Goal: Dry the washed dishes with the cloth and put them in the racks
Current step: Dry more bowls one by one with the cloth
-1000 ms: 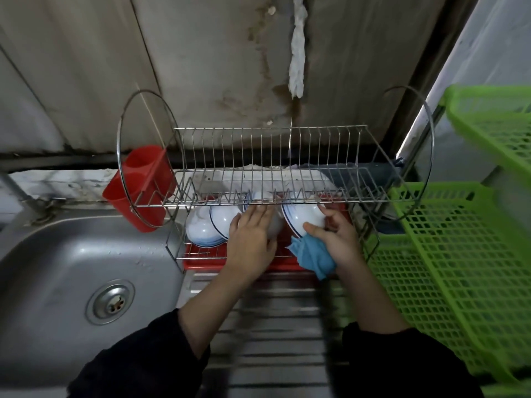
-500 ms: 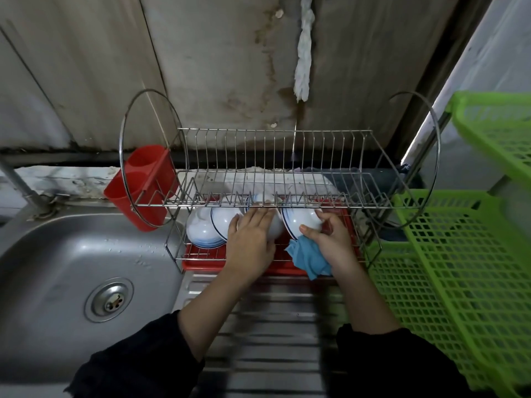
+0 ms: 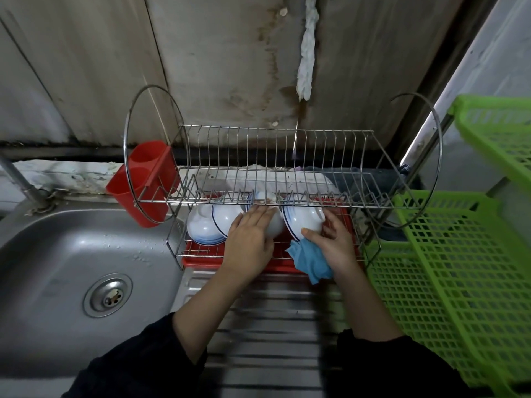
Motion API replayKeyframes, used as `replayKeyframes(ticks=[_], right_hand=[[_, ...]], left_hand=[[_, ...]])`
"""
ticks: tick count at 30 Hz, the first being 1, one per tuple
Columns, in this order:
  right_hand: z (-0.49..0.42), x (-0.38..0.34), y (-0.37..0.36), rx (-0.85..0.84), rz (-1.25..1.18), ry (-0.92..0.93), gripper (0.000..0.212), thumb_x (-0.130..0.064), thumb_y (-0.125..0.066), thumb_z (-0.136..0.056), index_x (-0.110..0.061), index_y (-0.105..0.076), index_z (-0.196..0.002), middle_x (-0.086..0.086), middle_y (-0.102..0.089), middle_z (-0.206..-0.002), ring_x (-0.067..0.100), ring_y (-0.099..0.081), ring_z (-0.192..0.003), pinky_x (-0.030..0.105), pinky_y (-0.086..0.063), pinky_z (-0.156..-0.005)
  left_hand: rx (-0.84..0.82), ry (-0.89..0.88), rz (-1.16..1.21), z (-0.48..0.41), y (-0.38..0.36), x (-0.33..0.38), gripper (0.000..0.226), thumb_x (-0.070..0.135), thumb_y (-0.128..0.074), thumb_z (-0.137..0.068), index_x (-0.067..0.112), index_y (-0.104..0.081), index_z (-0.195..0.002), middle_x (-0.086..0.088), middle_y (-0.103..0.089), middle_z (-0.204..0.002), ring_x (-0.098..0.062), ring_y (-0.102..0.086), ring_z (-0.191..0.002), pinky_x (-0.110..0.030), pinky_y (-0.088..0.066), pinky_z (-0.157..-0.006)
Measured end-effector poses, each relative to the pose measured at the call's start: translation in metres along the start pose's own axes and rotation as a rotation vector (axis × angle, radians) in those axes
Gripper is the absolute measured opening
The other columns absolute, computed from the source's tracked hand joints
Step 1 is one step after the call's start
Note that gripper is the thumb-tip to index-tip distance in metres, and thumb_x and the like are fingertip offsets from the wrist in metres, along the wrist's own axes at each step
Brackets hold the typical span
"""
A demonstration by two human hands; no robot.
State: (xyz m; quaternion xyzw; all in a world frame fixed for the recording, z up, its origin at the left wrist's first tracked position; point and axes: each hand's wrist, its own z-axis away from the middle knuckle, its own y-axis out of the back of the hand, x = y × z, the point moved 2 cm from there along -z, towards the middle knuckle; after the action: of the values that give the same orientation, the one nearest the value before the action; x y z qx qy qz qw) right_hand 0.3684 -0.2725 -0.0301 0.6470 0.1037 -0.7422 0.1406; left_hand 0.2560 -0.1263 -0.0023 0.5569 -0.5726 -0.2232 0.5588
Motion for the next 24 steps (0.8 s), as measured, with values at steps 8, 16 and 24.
replayKeyframes(ticks=[8,16,24], right_hand=[[0.028,-0.001,-0.001,0.217,0.144,0.185,0.058,-0.009,-0.082,-0.075,-0.016,-0.059,-0.128,0.004,-0.061,-0.130,0.019,-0.055,-0.123,0.040,-0.044,-0.106],[0.105,-0.022,-0.069,0.010,0.393,0.472,0.032,-0.010,-0.085,-0.072,-0.027,-0.066,-0.092,0.000,-0.062,-0.100,0.001,-0.057,-0.092,0.008,-0.039,-0.083],[0.185,-0.035,-0.195,-0.246,0.487,0.476,0.016,-0.017,-0.080,-0.078,-0.028,-0.069,-0.083,-0.013,-0.066,-0.087,0.002,-0.062,-0.085,0.023,-0.050,-0.083]], left_hand=[[0.040,0.080,0.062,0.025,0.026,-0.014,0.053,0.022,-0.064,-0.088,0.017,-0.051,-0.139,-0.001,-0.048,-0.146,-0.018,-0.040,-0.138,-0.035,-0.031,-0.111],[0.167,0.229,0.056,0.079,0.083,-0.050,0.050,0.047,-0.046,-0.078,0.019,-0.070,-0.111,-0.001,-0.069,-0.113,-0.025,-0.065,-0.104,-0.040,-0.047,-0.089],[0.273,0.388,0.049,0.170,0.180,-0.135,0.052,0.054,-0.043,-0.076,0.020,-0.073,-0.102,0.002,-0.070,-0.104,-0.023,-0.067,-0.091,-0.041,-0.053,-0.083]])
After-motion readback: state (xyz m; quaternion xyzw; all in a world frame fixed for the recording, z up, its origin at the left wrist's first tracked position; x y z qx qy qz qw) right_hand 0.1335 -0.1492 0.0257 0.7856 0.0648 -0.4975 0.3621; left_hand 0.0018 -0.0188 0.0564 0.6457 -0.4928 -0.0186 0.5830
